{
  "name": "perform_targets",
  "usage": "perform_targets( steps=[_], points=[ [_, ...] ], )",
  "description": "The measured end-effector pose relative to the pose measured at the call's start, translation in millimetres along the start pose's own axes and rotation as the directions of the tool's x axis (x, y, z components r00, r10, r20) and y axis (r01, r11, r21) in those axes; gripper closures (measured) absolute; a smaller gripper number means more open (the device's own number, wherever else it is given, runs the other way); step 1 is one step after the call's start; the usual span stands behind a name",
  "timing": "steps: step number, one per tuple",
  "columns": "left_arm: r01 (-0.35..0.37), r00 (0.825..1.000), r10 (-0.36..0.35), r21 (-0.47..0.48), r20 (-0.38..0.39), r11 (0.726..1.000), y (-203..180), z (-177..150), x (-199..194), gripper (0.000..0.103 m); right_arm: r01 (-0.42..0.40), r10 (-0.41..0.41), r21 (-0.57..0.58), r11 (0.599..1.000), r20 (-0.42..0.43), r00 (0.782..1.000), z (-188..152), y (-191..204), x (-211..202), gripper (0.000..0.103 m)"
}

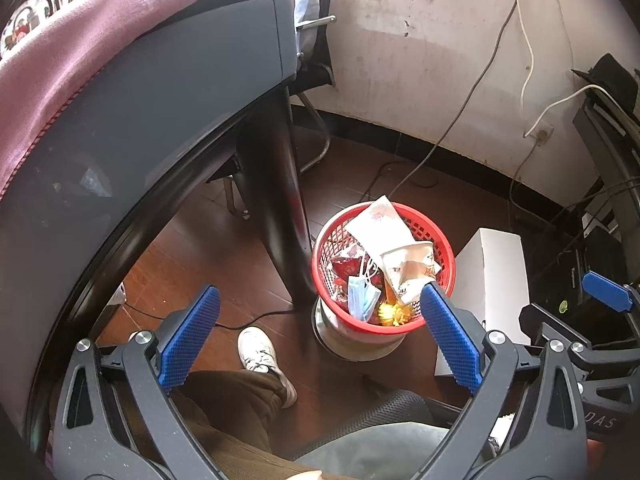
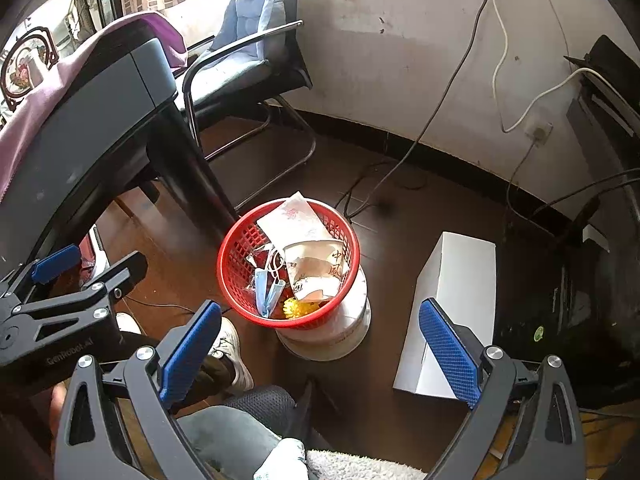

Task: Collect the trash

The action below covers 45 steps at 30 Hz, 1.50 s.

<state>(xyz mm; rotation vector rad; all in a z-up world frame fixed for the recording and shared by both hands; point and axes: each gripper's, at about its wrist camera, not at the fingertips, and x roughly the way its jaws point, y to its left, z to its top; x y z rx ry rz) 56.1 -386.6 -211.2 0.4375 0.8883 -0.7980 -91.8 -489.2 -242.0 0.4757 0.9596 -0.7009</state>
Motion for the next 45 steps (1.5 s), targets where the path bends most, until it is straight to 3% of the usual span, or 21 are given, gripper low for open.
perform_targets(
  steps=[27,45],
  points=[
    [0.001,1.000,-0.001,-0.014,-0.025,1.000,0.4,0.5,6.7,0.007,0.082,-0.082,-0.054,0.995,-0.004,0.997,-0.8,11.9,2.4,0.006],
    [-0.021,0.999,0.021,-0.015,-0.032,1.000,-1.8,0.7,10.2,0.007,0.091,-0.091,-0.061,0.994,-0.001,0.996,-0.4,11.4,2.3,0.006]
  ],
)
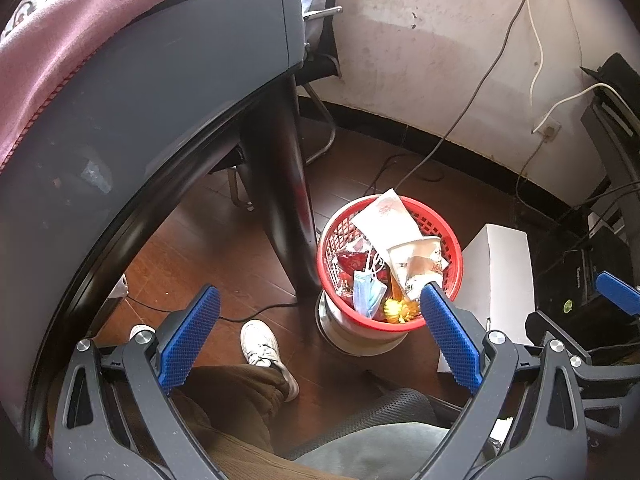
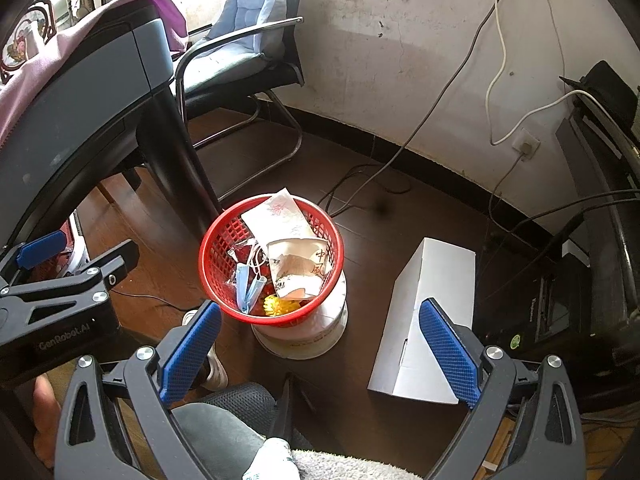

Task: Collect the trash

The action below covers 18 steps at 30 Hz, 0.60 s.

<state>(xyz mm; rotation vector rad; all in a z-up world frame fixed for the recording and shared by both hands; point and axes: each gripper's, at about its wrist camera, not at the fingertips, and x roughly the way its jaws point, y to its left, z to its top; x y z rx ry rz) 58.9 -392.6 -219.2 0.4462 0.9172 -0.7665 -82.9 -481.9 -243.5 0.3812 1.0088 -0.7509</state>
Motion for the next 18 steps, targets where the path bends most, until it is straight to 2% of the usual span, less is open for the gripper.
perform_targets(
  steps=[18],
  points=[
    [0.003,1.000,-0.003,-0.013,-0.013,1.000,1.3,1.7,3.4,0.007,0.002,-0.002,0.000,1.000,-0.002,1.000,-0.1,0.5,0.1,0.006]
  ],
)
